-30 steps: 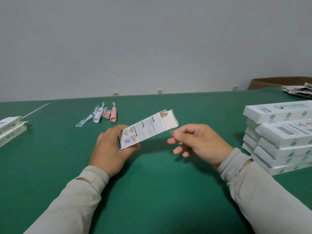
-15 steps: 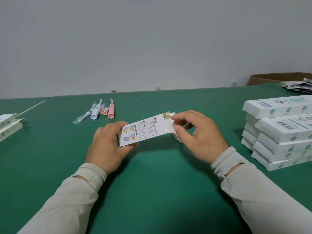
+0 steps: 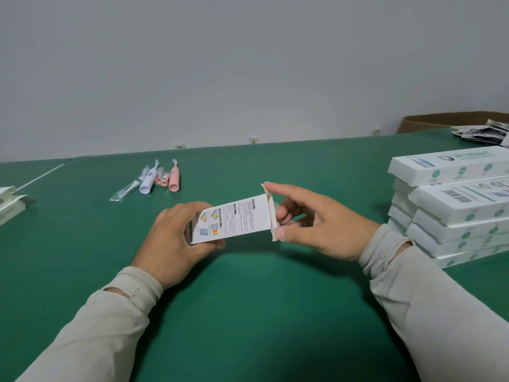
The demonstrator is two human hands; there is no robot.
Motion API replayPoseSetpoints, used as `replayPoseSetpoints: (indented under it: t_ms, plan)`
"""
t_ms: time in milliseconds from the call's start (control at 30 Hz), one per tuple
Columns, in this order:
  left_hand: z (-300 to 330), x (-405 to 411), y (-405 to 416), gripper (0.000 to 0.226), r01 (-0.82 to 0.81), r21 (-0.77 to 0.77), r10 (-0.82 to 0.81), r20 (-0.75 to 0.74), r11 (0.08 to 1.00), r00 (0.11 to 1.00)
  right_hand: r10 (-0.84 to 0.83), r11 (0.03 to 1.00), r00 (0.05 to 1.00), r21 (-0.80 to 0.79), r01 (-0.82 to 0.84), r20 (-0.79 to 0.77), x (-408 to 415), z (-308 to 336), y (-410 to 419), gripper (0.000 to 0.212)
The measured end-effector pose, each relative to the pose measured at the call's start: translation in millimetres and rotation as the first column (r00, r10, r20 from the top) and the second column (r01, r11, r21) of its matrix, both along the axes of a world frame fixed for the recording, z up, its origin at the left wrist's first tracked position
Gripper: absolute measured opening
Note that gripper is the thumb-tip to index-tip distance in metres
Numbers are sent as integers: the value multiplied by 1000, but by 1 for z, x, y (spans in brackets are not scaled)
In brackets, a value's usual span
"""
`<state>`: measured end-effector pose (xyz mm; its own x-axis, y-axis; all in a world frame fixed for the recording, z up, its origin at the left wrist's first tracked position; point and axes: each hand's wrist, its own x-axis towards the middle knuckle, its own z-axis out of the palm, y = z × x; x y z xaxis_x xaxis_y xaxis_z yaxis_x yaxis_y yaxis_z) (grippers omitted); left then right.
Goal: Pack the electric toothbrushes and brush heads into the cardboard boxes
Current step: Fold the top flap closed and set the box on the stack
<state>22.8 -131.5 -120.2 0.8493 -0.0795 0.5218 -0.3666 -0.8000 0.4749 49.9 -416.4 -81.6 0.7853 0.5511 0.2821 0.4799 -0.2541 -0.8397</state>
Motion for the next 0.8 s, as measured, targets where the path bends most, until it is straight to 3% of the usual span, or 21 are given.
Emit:
replayPoseSetpoints:
  t_ms: [267,333,400,467,500,700,800]
  plan:
    - [0,2,3,50,3,-7,-3,-3,1000,1000,51,992,994,116,-39,-98,5,-1,-1,66]
    - [1,5,5,48,-63,2,63,32,998,997,-25,965,984,252,70,-179,12,0,-6,58]
    - [1,7,8,46,-149,-13,150,65,989,987,-265,900,943,299,316,-200,23,-4,-12,43]
    - [0,8,9,47,-214,-44,217,83,976,973,-582,795,812,179,580,-45,34,-16,-14,23]
    - [0,8,9,47,-236,-58,241,87,970,967,-659,750,751,109,652,45,37,-22,-11,16]
    - [-5,12,9,44,-271,-97,276,49,958,960,-625,699,744,-255,669,237,36,-29,23,19]
    - [-4,11,9,43,-266,-106,271,41,958,962,-586,641,783,-472,605,208,33,-18,31,29]
